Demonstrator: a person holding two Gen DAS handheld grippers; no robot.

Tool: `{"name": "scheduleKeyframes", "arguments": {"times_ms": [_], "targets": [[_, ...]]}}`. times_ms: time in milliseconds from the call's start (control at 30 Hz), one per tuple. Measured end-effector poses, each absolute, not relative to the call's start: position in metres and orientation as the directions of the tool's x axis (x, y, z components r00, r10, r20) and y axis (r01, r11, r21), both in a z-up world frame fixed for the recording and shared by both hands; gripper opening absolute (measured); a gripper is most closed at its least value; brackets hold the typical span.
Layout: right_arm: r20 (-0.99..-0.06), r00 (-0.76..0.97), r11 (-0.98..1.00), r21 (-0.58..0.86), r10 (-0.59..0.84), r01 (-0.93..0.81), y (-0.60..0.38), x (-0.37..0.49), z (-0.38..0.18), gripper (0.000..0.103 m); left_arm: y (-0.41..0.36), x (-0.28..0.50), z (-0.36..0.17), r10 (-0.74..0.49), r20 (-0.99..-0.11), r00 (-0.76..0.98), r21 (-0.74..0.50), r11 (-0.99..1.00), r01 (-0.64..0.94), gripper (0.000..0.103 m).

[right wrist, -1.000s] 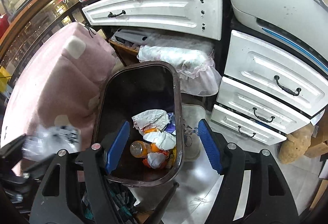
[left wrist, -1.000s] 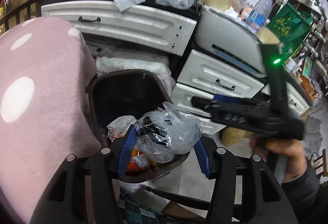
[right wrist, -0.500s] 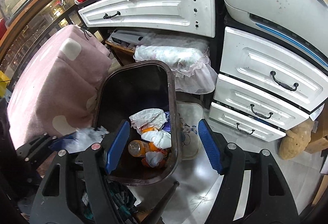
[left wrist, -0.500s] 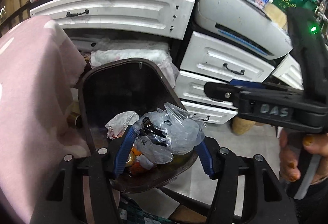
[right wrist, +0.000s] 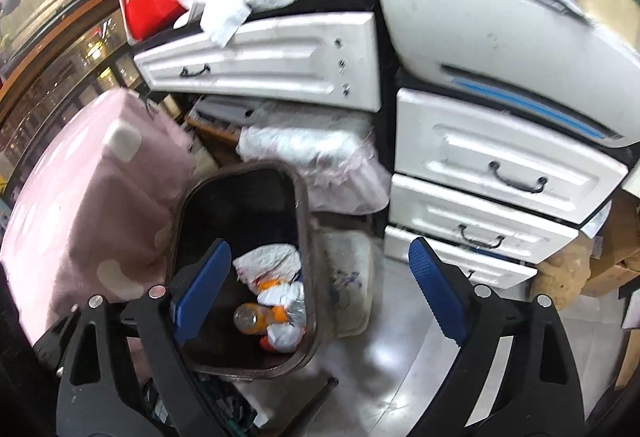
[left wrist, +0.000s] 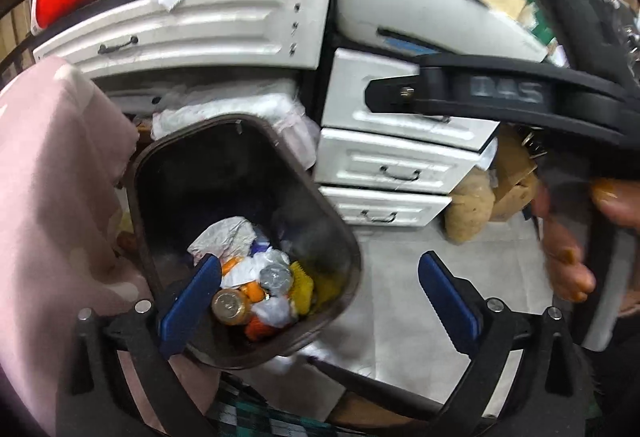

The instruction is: Collect trash

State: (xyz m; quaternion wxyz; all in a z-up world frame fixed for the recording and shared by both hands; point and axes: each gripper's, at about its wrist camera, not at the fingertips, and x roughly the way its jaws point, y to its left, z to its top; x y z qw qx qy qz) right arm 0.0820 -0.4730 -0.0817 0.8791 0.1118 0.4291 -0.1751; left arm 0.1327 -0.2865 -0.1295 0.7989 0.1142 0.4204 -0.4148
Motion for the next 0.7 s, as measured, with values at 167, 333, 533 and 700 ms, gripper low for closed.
{"name": "scheduleKeyframes", "arguments": {"times_ms": [167,333,533,700], "targets": [[-0.738,0.612,0.912,-0.008,-0.282,0.411,-0.461,0.073,-0.058,0.091,-0.268,0.113,-0.097,-0.640,-0.698,0.322,-0.216,0.616,0.758,0.097],[-0.638,0.689,0.907,-0.034,-0.344,0.420,-0.432,0.061,-0.026,0.096,-0.241,0.090,-0.058,-0.690,-0.609,0.391,-0.194,0.607,0.770,0.097],[-0.487,0.783,0.902,-0.026,-0.387,0.430,-0.387,0.038,0.016,0.097,-0.190,0.067,-0.023,-0.672,-0.503,0.543,-0.117,0.675,0.728,0.097],[-0.427,0.841,0.927,0.017,-0.333,0.376,-0.342,0.018,0.031,0.097,-0.140,0.051,-0.014,-0.549,-0.449,0.705,-0.053,0.804,0.592,0.097]]}}
